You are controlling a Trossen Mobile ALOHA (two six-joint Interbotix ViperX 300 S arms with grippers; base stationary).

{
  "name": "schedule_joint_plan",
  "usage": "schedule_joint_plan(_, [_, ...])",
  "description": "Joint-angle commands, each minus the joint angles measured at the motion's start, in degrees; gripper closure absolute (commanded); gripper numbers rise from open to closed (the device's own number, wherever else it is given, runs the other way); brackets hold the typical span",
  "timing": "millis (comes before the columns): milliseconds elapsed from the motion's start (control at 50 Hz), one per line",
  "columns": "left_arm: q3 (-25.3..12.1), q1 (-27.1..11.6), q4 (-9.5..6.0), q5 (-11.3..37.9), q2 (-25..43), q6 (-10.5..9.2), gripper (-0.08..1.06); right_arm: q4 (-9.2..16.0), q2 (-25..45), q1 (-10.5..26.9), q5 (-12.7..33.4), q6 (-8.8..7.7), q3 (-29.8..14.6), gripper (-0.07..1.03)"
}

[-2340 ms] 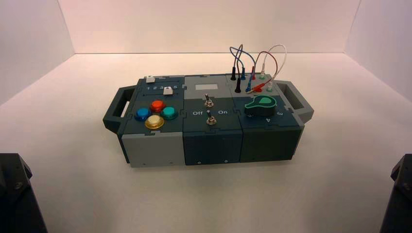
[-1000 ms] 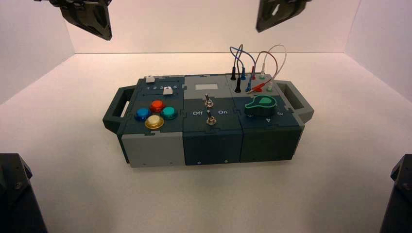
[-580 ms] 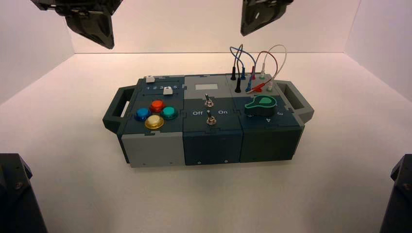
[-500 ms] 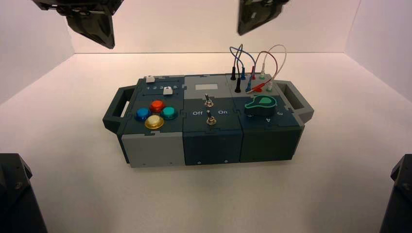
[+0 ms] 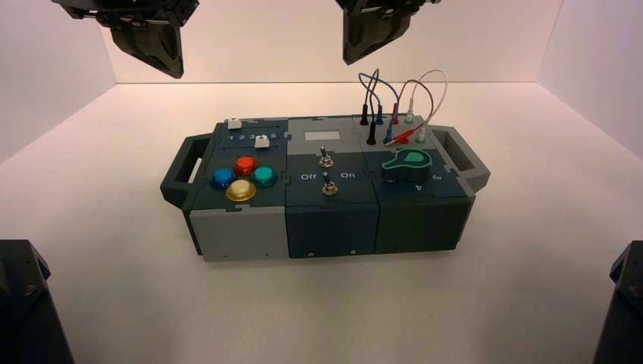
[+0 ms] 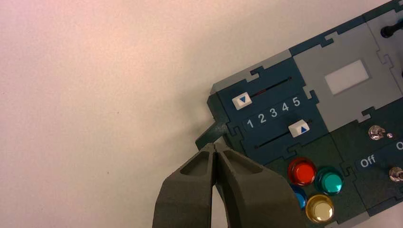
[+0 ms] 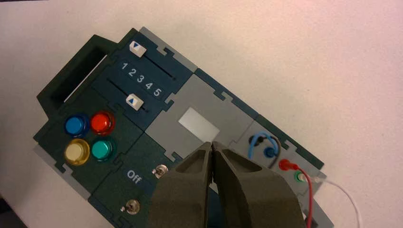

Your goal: Move the top slider to position 4.

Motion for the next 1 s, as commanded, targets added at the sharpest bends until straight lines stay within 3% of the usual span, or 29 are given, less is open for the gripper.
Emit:
schedule_joint_plan(20, [-1.6,-0.2,-0.09,-0.4,-0.4,-0.09,1.01,0.4,0.7,1.0,-0.2,0.0,-2.7,0.98])
schedule_joint_plan(460, [-2.2,-0.3,-1.05,-1.1,1.9,-0.53,1.01,0.6,6.7,2.7,0.7,0.0,-6.5,0.98])
schedule_joint_plan(1000, [-6.2,-0.6,-2.81,0.1,8.0,-4.13,1.01,0.8,6.8,2.5,0.4,0.7,-6.7,0.98])
